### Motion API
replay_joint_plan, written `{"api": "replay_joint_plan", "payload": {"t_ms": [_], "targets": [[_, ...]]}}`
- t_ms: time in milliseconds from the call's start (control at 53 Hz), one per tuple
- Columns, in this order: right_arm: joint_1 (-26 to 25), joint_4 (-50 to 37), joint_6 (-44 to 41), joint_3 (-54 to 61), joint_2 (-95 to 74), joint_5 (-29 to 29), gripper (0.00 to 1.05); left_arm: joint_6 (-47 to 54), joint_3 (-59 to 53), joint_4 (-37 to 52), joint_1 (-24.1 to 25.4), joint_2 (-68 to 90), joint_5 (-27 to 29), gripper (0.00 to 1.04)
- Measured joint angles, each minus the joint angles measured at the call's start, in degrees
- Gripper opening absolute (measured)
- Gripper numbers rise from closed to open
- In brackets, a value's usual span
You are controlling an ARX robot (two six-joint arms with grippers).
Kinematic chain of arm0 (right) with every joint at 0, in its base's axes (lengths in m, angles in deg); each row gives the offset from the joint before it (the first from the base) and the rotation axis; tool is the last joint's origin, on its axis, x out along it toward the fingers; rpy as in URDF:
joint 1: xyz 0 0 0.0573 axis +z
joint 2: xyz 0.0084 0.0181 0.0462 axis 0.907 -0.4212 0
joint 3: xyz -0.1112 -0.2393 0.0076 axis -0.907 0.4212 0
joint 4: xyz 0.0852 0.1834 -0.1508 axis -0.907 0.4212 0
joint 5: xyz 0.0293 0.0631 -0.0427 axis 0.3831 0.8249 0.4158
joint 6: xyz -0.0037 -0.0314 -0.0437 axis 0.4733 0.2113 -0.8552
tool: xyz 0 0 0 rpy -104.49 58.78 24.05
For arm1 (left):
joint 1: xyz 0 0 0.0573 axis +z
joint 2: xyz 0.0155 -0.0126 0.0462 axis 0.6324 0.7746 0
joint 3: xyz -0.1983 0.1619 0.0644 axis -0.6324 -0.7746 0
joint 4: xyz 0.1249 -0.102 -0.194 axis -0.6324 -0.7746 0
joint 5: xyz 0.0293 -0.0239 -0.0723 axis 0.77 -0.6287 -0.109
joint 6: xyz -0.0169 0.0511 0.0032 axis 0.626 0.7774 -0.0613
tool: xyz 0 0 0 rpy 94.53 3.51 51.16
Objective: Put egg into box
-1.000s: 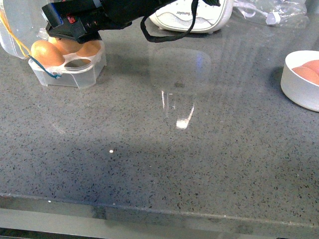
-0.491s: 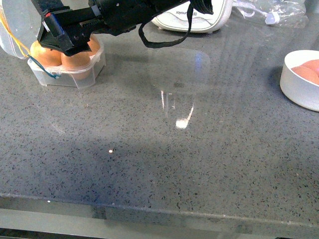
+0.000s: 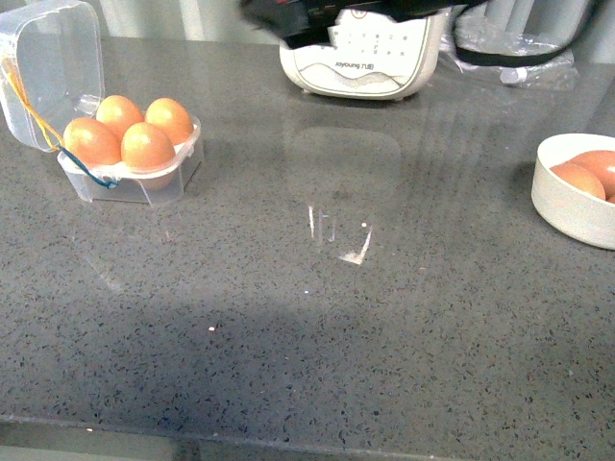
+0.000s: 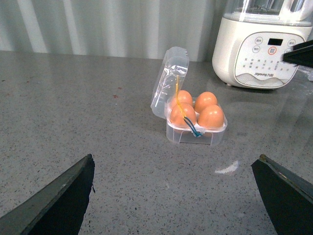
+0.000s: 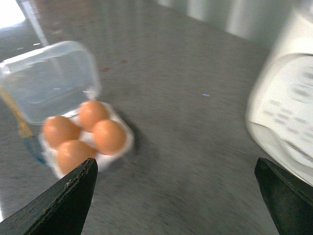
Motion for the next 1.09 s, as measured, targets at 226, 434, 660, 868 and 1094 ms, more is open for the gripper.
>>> {"api": "replay_joint_plan", "payload": {"t_ms": [226,434,660,868,1094], "targets": [[-16.2,-8.2,3.6,22.1,17.2,-16.3,0.97,0.0,0.0,0.0,0.0,0.0,0.0,0.98],[-36.9,-15.8,1.3,40.1,34.7,-16.9,0.96,0.0,0.0,0.0,0.0,0.0,0.0,0.98],[-47.1,-23.1,6.3,55.9,50.0,-2.2,0.56,0.0,0.0,0.0,0.0,0.0,0.0,0.98],[-39.5,-19.2,6.7,61.8,59.9,-9.3,0.15,0.0,0.0,0.0,0.0,0.0,0.0,0.98],[-33.6,-14.2,6.8,65.3,68.5,-14.9,0.03,0.0,0.0,0.0,0.0,0.0,0.0,0.98]]}}
